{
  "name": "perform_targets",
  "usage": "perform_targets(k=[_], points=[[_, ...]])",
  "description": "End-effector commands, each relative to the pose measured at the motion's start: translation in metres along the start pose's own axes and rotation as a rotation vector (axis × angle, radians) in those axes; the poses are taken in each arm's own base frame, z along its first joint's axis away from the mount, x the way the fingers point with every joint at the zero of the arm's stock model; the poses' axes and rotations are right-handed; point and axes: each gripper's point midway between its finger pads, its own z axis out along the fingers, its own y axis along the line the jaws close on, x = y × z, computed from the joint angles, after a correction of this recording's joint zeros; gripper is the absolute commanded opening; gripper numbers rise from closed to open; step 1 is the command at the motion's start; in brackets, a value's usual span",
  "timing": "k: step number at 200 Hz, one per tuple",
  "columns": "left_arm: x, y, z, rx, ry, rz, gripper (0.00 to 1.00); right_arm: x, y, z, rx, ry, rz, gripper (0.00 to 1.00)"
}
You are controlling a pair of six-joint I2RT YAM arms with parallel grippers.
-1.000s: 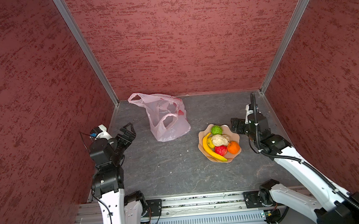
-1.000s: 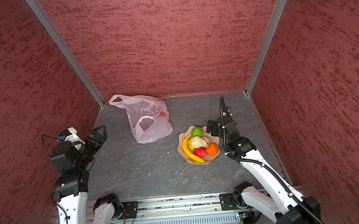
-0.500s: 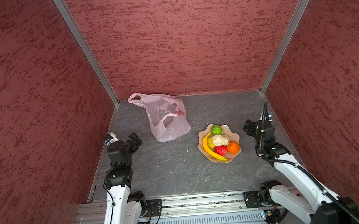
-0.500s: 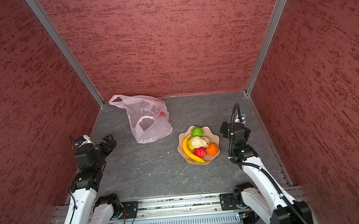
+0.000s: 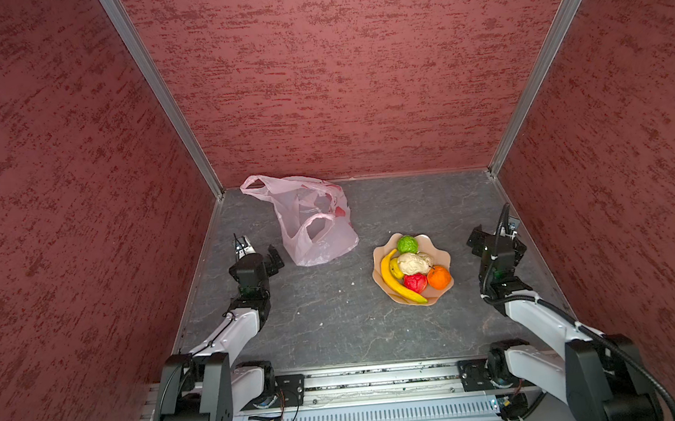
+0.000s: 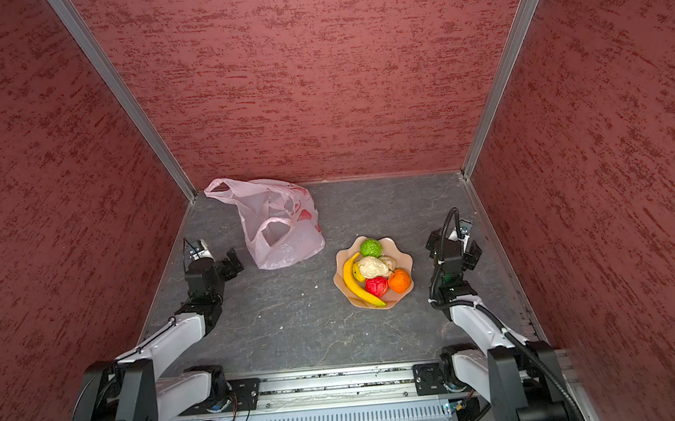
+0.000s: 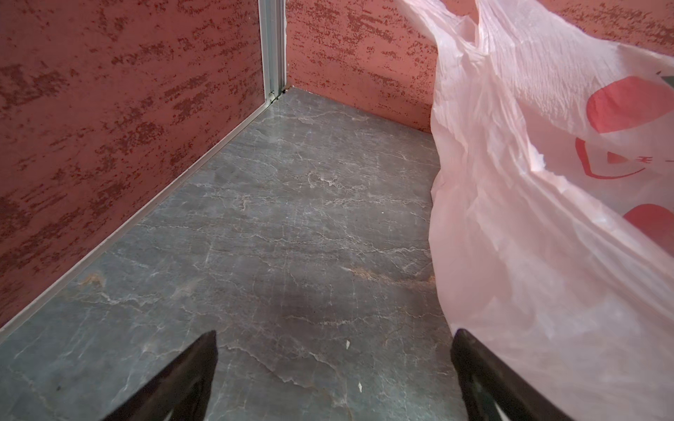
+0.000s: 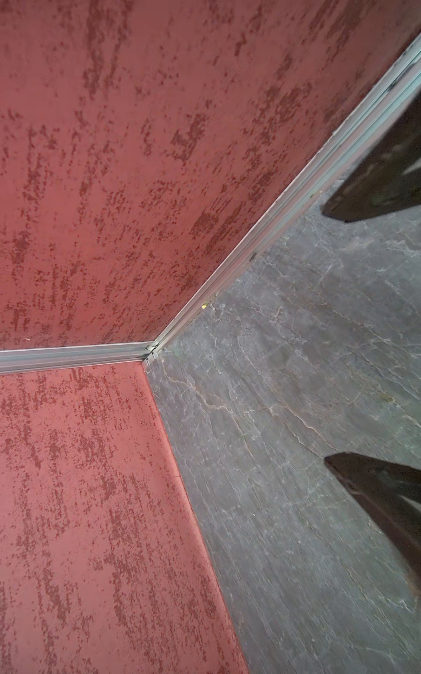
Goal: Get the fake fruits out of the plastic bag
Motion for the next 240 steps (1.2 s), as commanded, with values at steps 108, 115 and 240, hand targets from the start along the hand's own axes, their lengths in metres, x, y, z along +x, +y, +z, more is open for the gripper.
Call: perform_targets(k=[108,115,240], points=[[-0.022,-0.005,0.011,0.111,-0.183,0.051,0.99,0.001,0.023,0.023,-0.118,-0.13,0.0,0.99],[-0.021,-0.006,0.012,0.12,-0.184,0.054,0.99,0.003,0.025,0.023,-0.131,-0.132,-0.005,0.99],[-0.002,-0.019,0.034,0.176,-0.136,0.099,0.99,0.021,0.051,0.035,-0.288,-0.081,-0.059,0.99]])
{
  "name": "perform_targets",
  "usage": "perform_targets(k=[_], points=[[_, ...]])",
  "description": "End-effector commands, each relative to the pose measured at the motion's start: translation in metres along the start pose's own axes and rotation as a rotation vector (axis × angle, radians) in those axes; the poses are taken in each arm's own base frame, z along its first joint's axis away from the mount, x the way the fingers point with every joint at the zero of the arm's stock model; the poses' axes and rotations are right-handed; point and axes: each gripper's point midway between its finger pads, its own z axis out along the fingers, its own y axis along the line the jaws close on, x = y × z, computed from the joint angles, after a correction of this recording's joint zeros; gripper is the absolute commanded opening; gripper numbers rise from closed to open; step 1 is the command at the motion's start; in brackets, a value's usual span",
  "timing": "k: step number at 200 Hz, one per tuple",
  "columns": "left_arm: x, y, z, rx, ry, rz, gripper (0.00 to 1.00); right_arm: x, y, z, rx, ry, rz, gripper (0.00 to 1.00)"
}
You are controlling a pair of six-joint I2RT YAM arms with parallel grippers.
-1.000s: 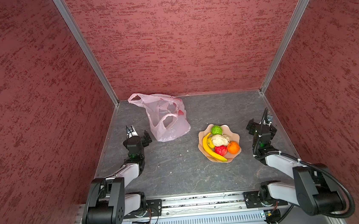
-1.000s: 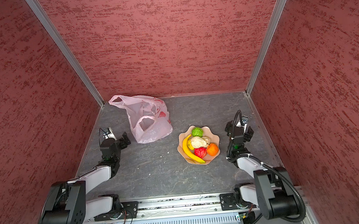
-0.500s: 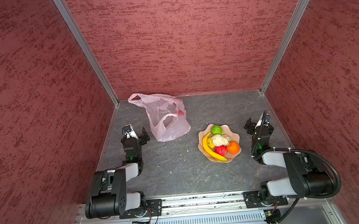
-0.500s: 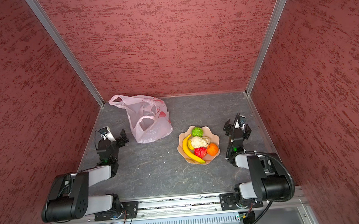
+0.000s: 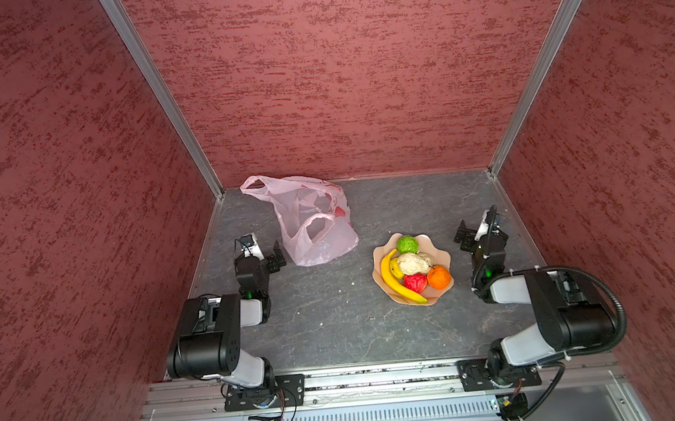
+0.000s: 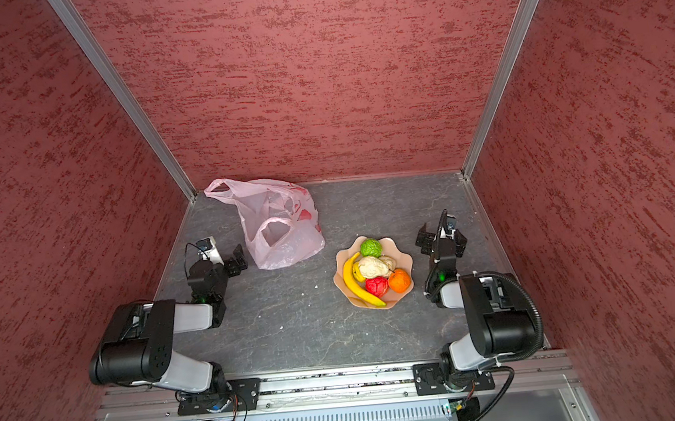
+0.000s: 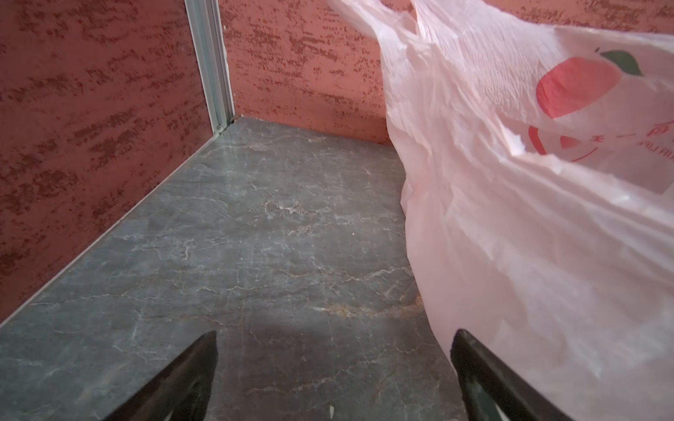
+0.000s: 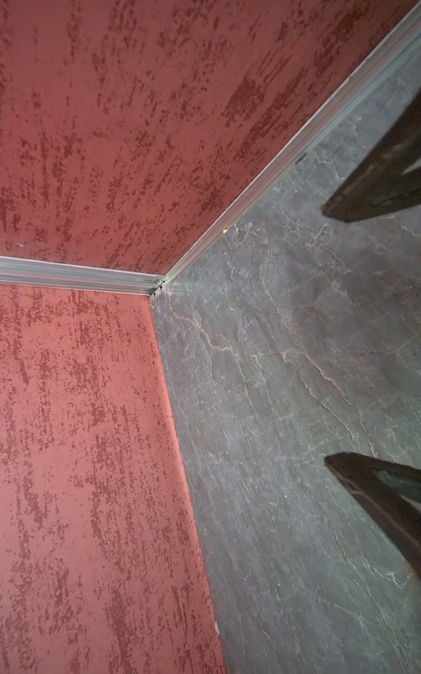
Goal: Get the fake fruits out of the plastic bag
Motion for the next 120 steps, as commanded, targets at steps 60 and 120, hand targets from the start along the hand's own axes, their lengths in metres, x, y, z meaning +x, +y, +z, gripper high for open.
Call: perform_targets(k=[60,120], points=[[-0.0099,-0.0052,0.0055,-0.001,-0.022,0.027,0.99,-0.0009,0.0055,-0.01,-0.075,-0.075,-0.013,0.99],[-0.0096,-0.0068,0.0063,-0.002,-0.018,0.035,0.99,0.0003,0.0047,-0.0098,-0.07,-0.068,-0.011,0.99]])
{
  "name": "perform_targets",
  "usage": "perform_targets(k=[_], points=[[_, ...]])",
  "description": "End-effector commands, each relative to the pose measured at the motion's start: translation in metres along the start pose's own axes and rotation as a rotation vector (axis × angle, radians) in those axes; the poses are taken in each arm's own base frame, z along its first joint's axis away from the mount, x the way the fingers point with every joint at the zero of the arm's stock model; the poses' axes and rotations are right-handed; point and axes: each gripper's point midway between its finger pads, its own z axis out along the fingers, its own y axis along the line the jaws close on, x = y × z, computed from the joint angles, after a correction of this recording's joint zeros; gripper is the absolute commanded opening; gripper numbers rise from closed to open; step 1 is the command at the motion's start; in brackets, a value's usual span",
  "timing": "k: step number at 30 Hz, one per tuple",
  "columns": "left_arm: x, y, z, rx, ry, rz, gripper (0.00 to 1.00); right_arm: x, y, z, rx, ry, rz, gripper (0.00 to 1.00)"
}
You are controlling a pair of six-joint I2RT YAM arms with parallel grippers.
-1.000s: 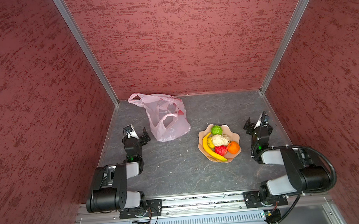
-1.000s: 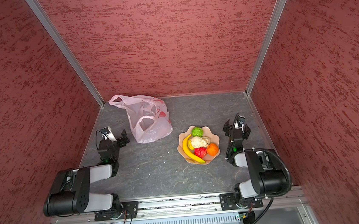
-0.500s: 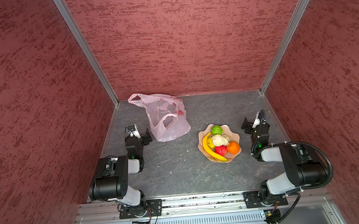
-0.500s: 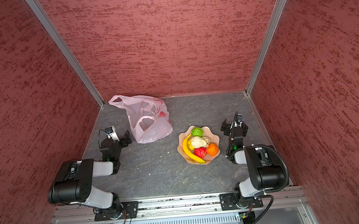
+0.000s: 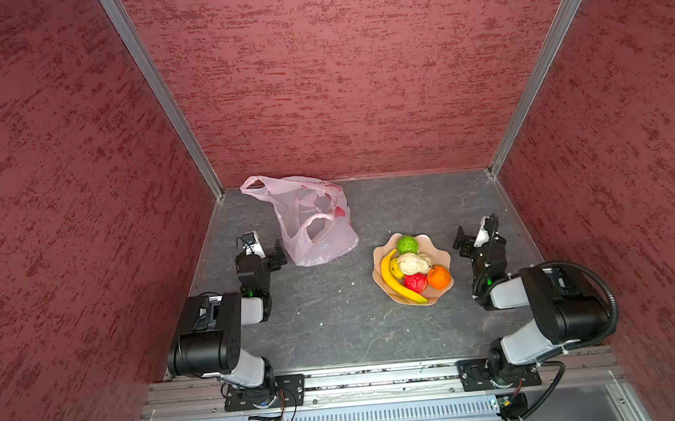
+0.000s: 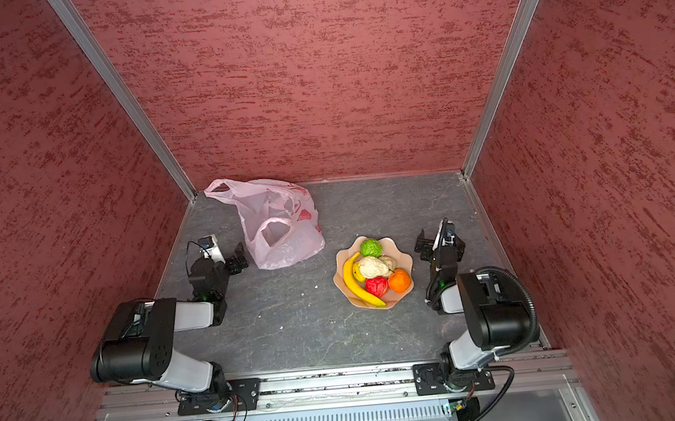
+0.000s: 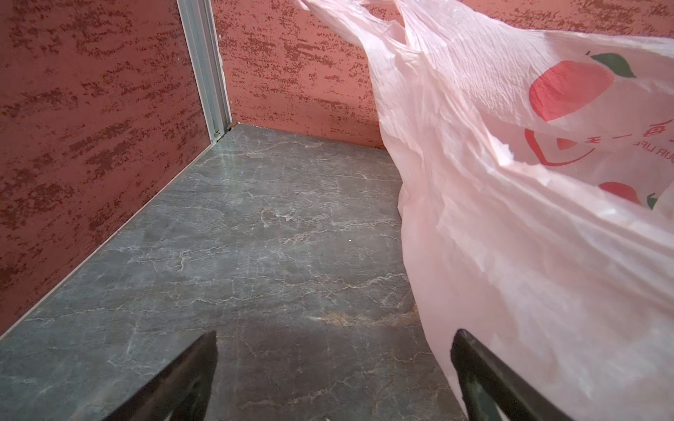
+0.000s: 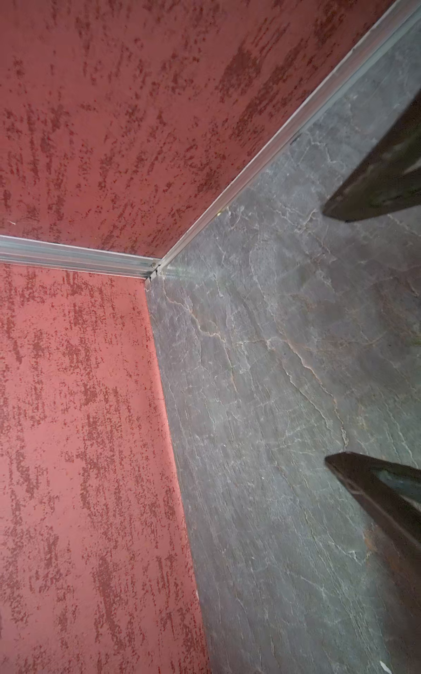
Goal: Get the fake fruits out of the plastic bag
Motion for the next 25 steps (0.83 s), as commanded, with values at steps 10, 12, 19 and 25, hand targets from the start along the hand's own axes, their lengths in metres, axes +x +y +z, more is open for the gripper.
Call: perform_targets(k=[10,12,19,25], points=[[-0.0047,-0.003,0.0035,0.0,-0.008,0.021,1.0,-0.014,0.0023,0.0003,-0.016,-0.055,-0.007,0.99],[-0.004,-0.0026,0.0035,-0.001,-0.006,0.022,0.99,-0.0142,0.0023,0.0006,-0.016,-0.055,-0.007,0.99],[-0.0048,-0.0034,0.0035,0.001,-0.008,0.022,1.0,-0.0123,0.003,0.0025,-0.02,-0.044,-0.004,0.99],[-0.0045,-0.0027,0.0034,-0.001,-0.007,0.022,0.99,-0.0142,0.0021,0.0008,-0.021,-0.053,-0.002,0.99]])
